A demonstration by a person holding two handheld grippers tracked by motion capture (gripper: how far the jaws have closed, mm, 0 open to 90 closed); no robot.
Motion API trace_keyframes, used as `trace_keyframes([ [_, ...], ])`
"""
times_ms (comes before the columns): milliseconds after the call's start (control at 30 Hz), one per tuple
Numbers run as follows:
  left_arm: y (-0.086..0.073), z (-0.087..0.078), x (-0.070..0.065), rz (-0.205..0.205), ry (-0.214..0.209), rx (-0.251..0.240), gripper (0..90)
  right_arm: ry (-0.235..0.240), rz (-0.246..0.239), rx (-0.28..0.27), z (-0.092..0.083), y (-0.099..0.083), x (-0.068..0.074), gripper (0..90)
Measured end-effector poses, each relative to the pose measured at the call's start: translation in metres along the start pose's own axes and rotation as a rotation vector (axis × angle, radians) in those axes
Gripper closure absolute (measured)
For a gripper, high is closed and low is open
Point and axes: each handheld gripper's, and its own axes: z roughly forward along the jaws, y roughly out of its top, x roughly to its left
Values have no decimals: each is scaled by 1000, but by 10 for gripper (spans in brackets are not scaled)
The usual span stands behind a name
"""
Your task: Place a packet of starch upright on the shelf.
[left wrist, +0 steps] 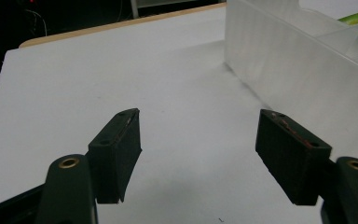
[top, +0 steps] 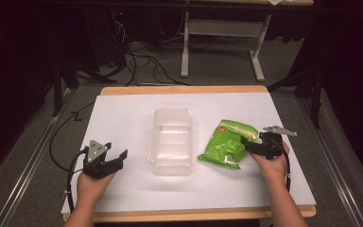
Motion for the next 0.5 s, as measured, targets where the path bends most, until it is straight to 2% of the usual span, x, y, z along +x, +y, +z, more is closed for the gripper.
trace_keyframes([
  [33,0,0,0,2,1,2,314,14,45,17,5,-1,-6,153],
  [133,0,1,-1,9,1,7,314,5,67,47,10,-4,-12,153],
  [167,0,2,-1,11,1,9,314,5,80,59,13,-5,-14,151],
  [200,-1,3,-2,13,4,13,314,13,114,67,15,-6,-16,152],
  [233,-1,3,-2,13,4,13,314,13,114,67,15,-6,-16,152],
  [300,-1,3,-3,14,6,20,314,73,175,72,25,-7,-17,156],
  [500,-2,3,-4,26,6,28,314,132,152,68,32,-5,-11,210],
])
